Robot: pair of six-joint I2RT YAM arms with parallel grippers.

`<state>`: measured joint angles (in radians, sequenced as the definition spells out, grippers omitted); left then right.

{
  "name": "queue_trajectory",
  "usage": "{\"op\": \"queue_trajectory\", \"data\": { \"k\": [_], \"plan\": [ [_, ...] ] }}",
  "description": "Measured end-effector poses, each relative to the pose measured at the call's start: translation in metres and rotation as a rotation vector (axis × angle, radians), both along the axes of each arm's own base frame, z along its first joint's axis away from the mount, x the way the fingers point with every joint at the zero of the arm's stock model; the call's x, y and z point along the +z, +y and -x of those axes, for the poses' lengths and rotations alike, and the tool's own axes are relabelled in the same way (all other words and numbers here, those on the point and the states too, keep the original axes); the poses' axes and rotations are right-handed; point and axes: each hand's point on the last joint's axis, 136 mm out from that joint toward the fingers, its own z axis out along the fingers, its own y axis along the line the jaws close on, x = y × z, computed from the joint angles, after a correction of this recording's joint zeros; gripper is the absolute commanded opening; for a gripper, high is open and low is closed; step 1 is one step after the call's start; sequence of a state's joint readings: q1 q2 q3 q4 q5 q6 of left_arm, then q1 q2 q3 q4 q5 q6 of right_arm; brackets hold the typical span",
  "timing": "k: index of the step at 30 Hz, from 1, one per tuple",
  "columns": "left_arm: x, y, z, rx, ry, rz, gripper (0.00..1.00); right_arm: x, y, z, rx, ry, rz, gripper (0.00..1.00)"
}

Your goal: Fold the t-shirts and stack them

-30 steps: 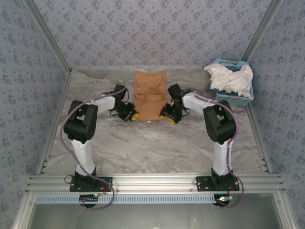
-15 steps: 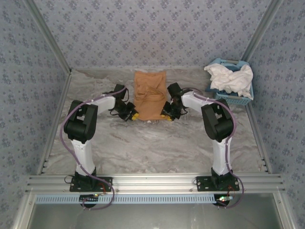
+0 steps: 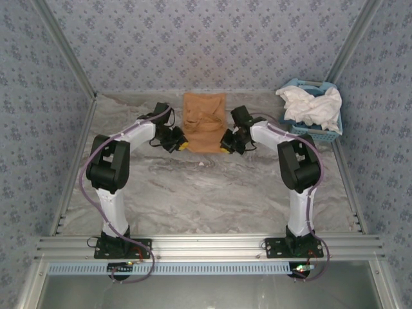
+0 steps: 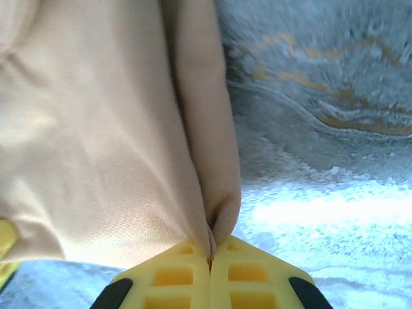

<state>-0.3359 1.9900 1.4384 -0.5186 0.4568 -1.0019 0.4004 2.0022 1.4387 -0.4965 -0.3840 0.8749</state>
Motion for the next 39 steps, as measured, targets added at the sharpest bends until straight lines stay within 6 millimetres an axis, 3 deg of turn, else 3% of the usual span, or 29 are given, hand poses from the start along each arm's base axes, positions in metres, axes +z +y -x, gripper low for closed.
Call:
{"op": "queue_trajectory", "data": {
  "k": [5, 10, 13, 17, 18, 20, 22, 27, 30, 32, 35, 39],
  "plan": [
    [0.016, -0.001, -0.006, -0.006, -0.028, 0.003, 0.07, 0.040, 0.000, -0.010, -0.030, -0.075, -0.072, 0.00],
    [0.058, 0.001, -0.024, 0.009, -0.105, 0.035, 0.07, 0.077, 0.004, -0.025, -0.059, -0.132, -0.134, 0.00],
    [0.113, 0.002, -0.055, 0.028, -0.225, 0.081, 0.07, 0.117, 0.000, -0.051, -0.090, -0.215, -0.177, 0.00],
    [0.212, -0.001, -0.093, 0.017, -0.450, 0.145, 0.07, 0.195, -0.007, -0.090, -0.118, -0.390, -0.247, 0.00],
    [0.229, -0.002, -0.095, 0.007, -0.493, 0.154, 0.07, 0.209, -0.008, -0.094, -0.119, -0.422, -0.260, 0.00],
    [0.240, -0.005, -0.087, -0.014, -0.516, 0.156, 0.07, 0.223, -0.009, -0.094, -0.118, -0.451, -0.271, 0.00],
    [0.223, -0.005, -0.072, -0.030, -0.475, 0.146, 0.07, 0.213, -0.010, -0.085, -0.114, -0.427, -0.266, 0.00],
    [0.108, 0.003, -0.001, -0.051, -0.169, 0.077, 0.06, 0.127, -0.003, -0.022, -0.078, -0.215, -0.213, 0.00],
    [0.057, 0.009, 0.052, -0.069, -0.009, 0.037, 0.06, 0.085, 0.005, 0.027, -0.035, -0.095, -0.176, 0.00],
    [0.045, 0.012, 0.086, -0.088, 0.051, 0.022, 0.07, 0.070, 0.009, 0.060, -0.002, -0.043, -0.156, 0.00],
    [0.048, 0.011, 0.138, -0.138, 0.080, 0.032, 0.07, 0.062, 0.010, 0.108, 0.052, 0.005, -0.137, 0.00],
    [0.045, 0.009, 0.193, -0.202, 0.119, 0.064, 0.09, 0.054, 0.008, 0.151, 0.104, 0.051, -0.127, 0.00]
  ]
}}
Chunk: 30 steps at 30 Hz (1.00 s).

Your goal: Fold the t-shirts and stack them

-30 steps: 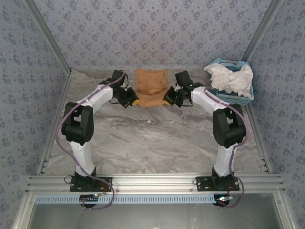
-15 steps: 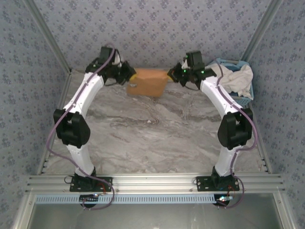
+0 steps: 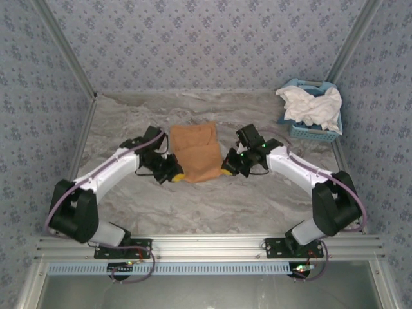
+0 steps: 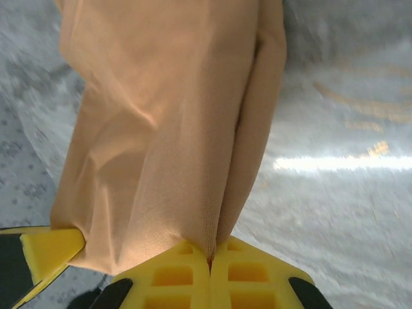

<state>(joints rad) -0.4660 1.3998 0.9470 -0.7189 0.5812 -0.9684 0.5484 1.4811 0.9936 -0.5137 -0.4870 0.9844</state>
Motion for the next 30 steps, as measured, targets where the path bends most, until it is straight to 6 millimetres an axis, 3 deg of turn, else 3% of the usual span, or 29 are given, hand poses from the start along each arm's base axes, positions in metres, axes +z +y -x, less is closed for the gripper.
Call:
{"op": "queue_trajectory", "data": {
  "k": [5, 7, 10, 14, 21, 26, 30],
  "plan": [
    [-0.042, 0.012, 0.051, -0.013, 0.152, -0.036, 0.09, -0.030, 0.001, 0.050, 0.085, 0.115, 0.037, 0.00],
    [-0.050, 0.015, 0.064, -0.020, 0.181, -0.051, 0.09, -0.037, 0.003, 0.068, 0.122, 0.158, 0.045, 0.00],
    [-0.046, 0.017, 0.081, -0.023, 0.170, -0.042, 0.09, -0.039, 0.005, 0.087, 0.171, 0.200, 0.056, 0.00],
    [-0.025, 0.020, 0.085, 0.009, 0.088, 0.002, 0.11, -0.026, 0.007, 0.098, 0.206, 0.199, 0.063, 0.00],
    [0.002, 0.025, 0.060, 0.111, -0.013, -0.001, 0.15, 0.027, 0.022, 0.068, 0.190, 0.084, 0.005, 0.00],
    [0.016, 0.036, 0.016, 0.236, -0.037, -0.022, 0.16, 0.038, 0.027, 0.035, 0.142, 0.067, -0.008, 0.00],
    [0.034, 0.043, -0.026, 0.318, -0.052, -0.021, 0.15, 0.050, 0.033, -0.002, 0.094, 0.038, -0.023, 0.00]
  ]
}}
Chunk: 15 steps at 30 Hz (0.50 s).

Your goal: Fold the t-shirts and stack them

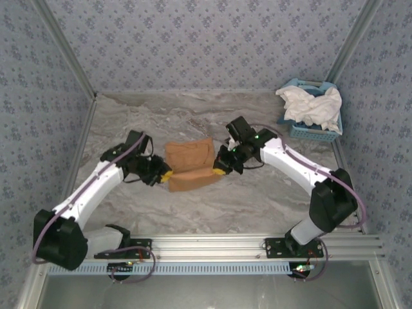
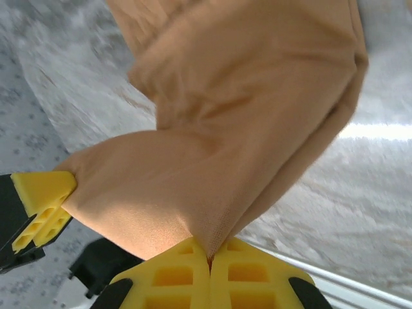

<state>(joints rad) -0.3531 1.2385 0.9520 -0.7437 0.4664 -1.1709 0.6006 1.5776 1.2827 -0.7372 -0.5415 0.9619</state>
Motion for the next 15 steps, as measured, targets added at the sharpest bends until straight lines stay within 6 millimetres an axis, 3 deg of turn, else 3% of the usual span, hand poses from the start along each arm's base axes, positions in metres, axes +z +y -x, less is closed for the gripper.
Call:
{"op": "queue_trajectory", "data": {
  "k": [5, 9, 12, 15],
  "plan": [
    [0.009, 0.002, -0.048, 0.049, 0.012, 0.003, 0.14, 0.011, 0.006, -0.048, -0.053, -0.033, -0.018, 0.00],
    [0.006, 0.006, -0.085, 0.077, 0.026, -0.006, 0.15, 0.004, 0.011, -0.093, -0.100, -0.040, -0.023, 0.00],
    [-0.007, 0.011, -0.112, 0.098, 0.051, -0.012, 0.15, -0.014, 0.017, -0.130, -0.143, -0.026, -0.042, 0.00],
    [-0.035, 0.019, -0.142, 0.133, 0.093, -0.014, 0.17, -0.036, 0.031, -0.172, -0.170, -0.028, -0.086, 0.00]
  ]
}}
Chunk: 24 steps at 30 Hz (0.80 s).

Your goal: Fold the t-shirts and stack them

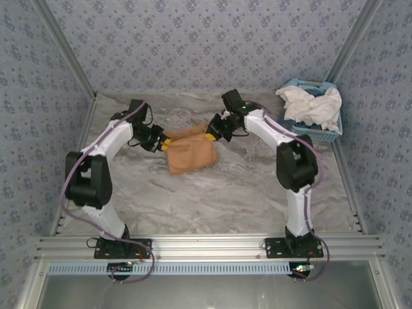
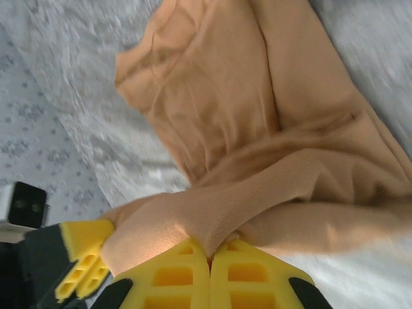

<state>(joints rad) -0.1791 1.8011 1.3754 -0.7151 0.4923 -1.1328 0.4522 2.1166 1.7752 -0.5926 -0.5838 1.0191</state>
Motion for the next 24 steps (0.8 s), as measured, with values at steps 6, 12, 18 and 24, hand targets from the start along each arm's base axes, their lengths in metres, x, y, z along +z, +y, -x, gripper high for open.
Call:
{"op": "queue_trajectory", "data": {
  "k": [6, 12, 18, 24],
  "plan": [
    [-0.062, 0.022, -0.057, 0.056, 0.056, 0.000, 0.26, -0.044, 0.021, -0.066, -0.048, -0.043, -0.073, 0.16],
    [-0.053, 0.048, -0.106, 0.117, -0.036, 0.010, 0.29, -0.039, 0.032, -0.124, -0.093, -0.157, -0.215, 0.48],
    [-0.041, 0.073, -0.126, 0.163, -0.092, -0.010, 0.41, -0.027, 0.030, -0.153, -0.096, -0.237, -0.290, 0.55],
    [-0.026, 0.066, -0.116, 0.124, -0.128, -0.088, 0.44, -0.025, 0.001, -0.132, -0.130, -0.234, -0.252, 0.54]
  ]
}}
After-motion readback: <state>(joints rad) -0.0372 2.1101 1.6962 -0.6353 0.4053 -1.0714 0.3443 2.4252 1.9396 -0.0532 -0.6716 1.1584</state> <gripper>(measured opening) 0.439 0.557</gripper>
